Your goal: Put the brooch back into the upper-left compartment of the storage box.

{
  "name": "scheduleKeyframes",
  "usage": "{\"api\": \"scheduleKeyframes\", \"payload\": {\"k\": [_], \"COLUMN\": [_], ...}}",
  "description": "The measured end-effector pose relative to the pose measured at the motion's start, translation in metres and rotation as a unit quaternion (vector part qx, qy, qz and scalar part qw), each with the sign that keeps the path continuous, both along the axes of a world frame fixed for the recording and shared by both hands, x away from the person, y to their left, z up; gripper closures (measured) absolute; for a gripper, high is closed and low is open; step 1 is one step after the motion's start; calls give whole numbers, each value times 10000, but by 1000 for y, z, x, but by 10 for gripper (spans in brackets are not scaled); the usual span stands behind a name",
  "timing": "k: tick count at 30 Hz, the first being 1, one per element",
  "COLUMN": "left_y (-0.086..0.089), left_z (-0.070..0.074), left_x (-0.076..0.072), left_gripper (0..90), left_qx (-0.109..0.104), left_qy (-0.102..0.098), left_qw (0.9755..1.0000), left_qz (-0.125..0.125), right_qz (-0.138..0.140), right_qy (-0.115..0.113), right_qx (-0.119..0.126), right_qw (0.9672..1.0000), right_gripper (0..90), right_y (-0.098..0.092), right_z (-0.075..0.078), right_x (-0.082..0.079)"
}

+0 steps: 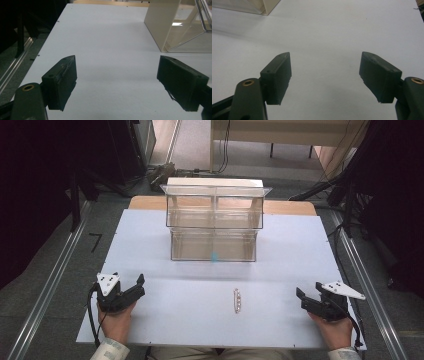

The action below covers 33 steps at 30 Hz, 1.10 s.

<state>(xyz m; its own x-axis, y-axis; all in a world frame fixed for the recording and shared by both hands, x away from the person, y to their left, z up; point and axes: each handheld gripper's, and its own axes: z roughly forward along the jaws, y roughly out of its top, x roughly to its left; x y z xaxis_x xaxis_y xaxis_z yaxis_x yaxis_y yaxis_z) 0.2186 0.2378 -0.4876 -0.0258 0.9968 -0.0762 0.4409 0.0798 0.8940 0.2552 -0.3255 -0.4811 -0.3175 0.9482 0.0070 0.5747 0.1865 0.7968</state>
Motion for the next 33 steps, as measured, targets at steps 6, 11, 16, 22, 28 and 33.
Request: {"api": "scheduleKeyframes", "payload": {"k": [6, 11, 16, 22, 28, 33], "left_y": [0, 0, 0, -1, -1, -1], "left_z": [0, 0, -1, -1, -1, -1], "left_x": [0, 0, 0, 1, 1, 1], "left_gripper": [153, 154, 154, 154, 154, 154], "left_qx": [3, -2, -14, -7, 1, -2], "left_qy": [18, 17, 14, 10, 16, 7], "left_qw": [10000, 10000, 10000, 10000, 10000, 10000], "left_qz": [-14, -10, -14, -9, -12, -3], "right_qz": [48, 116, 189, 330, 440, 532], "right_qy": [24, 34, 46, 41, 46, 40], "right_qx": [53, 48, 47, 77, 60, 33], "right_qw": [10000, 9999, 9998, 9994, 9990, 9986], "right_gripper": [241, 241, 241, 242, 245, 247], "right_y": [3, 7, 13, 22, 31, 39], "right_z": [1, 1, 1, 2, 2, 2], "right_x": [-2, -3, -2, -4, -6, -7]}}
